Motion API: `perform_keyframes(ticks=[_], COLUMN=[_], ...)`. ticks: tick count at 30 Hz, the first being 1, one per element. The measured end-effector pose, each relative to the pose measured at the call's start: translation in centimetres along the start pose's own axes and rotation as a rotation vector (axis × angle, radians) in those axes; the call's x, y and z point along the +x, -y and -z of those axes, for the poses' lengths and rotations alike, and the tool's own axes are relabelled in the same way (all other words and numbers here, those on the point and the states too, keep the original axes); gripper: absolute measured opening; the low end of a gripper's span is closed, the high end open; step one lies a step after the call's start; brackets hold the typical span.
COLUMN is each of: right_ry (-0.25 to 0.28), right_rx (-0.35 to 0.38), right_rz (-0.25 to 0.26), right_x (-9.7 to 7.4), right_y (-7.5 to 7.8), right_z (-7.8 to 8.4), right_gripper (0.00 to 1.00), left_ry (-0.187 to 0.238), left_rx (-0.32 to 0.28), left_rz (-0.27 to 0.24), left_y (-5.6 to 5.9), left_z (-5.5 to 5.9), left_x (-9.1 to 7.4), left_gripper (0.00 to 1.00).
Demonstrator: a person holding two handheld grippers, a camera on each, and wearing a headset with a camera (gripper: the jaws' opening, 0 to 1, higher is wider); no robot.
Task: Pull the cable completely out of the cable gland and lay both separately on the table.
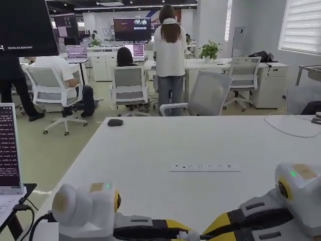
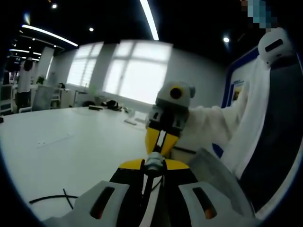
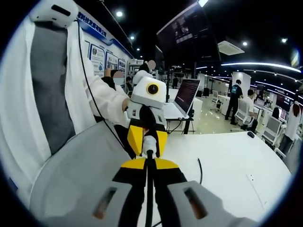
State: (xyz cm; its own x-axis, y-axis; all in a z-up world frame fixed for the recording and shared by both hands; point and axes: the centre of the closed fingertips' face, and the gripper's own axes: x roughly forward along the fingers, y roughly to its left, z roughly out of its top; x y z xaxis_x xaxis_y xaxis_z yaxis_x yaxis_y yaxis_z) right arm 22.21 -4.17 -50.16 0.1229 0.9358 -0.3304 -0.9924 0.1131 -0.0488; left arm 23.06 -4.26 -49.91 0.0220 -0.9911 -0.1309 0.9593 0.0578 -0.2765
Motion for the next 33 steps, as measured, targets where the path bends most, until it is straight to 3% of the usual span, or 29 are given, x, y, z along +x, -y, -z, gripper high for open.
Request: perform_keyframes(ticks=[8, 17, 33], right_ry=[0.007, -0.016, -0.12], right_rx=[-0.012, -0.012, 0.048], right_rz=[0.01, 0.034, 0.11], right_x=[0.2, -0.7, -3.7], right_y=[0.3, 0.7, 1.6], right_z=[-0.1, 1.1, 6.4], right_gripper=[0.03, 0.03, 0.03], left_ry=[0.009, 0.004, -0.003], left_rx=[-0.001, -0.005, -0.011], left_rz=[-0.008, -0.024, -0.045], left_y=[-0.2, -0.7, -1.1], left_z=[-0.2, 0.2, 0.4], left_x=[-0.3, -0.7, -1.4], left_gripper=[0.16, 0.16, 0.16])
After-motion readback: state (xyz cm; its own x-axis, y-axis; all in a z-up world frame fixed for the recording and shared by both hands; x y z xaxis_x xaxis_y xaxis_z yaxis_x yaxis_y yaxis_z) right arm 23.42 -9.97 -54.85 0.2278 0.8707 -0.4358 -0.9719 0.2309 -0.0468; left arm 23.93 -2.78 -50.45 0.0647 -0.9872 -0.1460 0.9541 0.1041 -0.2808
